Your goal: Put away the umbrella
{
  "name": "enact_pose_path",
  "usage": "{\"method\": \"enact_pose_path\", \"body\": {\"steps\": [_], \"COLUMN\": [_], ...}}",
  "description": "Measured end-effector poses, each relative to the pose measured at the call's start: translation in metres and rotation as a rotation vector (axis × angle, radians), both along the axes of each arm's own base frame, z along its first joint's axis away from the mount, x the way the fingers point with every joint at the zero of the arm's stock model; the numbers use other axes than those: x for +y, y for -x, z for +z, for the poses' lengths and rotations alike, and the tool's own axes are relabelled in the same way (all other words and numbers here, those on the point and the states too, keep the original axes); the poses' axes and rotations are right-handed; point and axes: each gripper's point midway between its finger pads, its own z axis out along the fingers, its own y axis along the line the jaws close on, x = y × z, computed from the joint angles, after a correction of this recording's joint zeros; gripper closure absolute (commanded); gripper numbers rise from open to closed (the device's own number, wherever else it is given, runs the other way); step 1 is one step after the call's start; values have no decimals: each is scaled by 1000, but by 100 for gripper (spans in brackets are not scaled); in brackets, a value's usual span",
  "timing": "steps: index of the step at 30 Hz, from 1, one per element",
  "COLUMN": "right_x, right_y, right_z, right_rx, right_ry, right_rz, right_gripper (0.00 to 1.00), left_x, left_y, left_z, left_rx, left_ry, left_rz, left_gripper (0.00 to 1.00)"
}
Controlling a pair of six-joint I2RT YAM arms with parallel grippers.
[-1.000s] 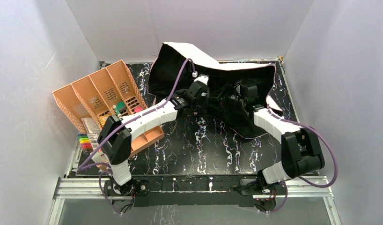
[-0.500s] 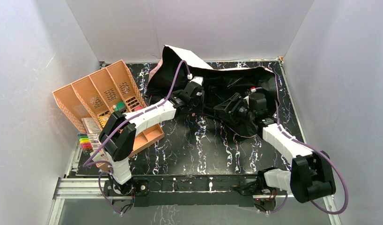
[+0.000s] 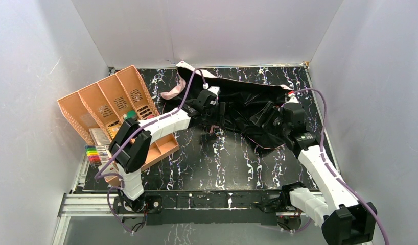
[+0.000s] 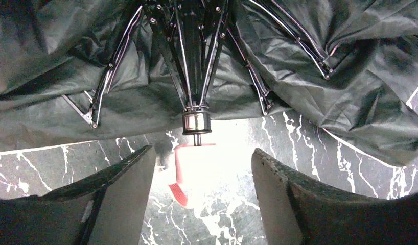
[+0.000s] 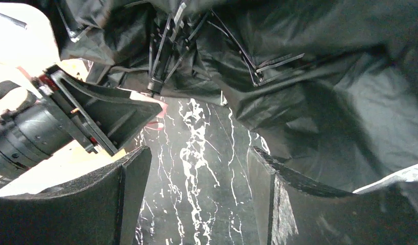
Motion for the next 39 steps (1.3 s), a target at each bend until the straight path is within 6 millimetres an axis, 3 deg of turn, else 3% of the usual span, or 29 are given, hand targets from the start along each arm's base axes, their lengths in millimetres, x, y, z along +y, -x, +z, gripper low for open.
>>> {"method": "enact_pose_path", "body": {"steps": [2, 3, 4, 6, 9, 13, 17, 20, 23, 27, 30, 33, 36, 39], "right_x": [-2, -2, -2, 0, 7, 14, 13, 10, 6, -4, -16, -29, -36, -35], "right_y": [-1, -4, -5, -7, -10, -11, -20, -38, -59, -83, -96, -104, -107, -104], "right_z": [15, 39, 42, 71, 123, 191, 215, 203, 166, 112, 84, 71, 60, 42], "right_rx": [-36, -92, -100, -168, -294, -461, -485, -427, -304, -142, -60, -24, 2, 34], "right_ry": [37, 61, 63, 85, 103, 136, 186, 241, 307, 380, 407, 416, 403, 375], "right_rz": [24, 51, 52, 96, 171, 250, 264, 251, 248, 246, 233, 220, 222, 247], "right_gripper": [23, 23, 23, 25, 28, 30, 32, 28, 19, 15, 14, 19, 24, 28], "left_x": [2, 6, 10, 18, 27, 35, 46, 51, 65, 106, 140, 165, 172, 166], "left_y": [6, 11, 18, 28, 41, 53, 48, 24, -8, -69, -109, -132, -142, -146], "left_z": [3, 6, 11, 27, 65, 131, 175, 194, 196, 187, 170, 148, 125, 100], "left_rx": [1, -1, -1, -18, -74, -208, -298, -341, -341, -320, -289, -250, -208, -160], "left_ry": [4, 4, 4, 13, 52, 138, 144, 113, 93, 73, 48, 17, -6, -11], "left_rz": [-21, -30, -40, -56, -90, -135, -105, -43, 21, 148, 231, 271, 260, 214], "left_gripper": [21, 21, 20, 21, 24, 25, 25, 22, 18, 18, 17, 17, 21, 24]}}
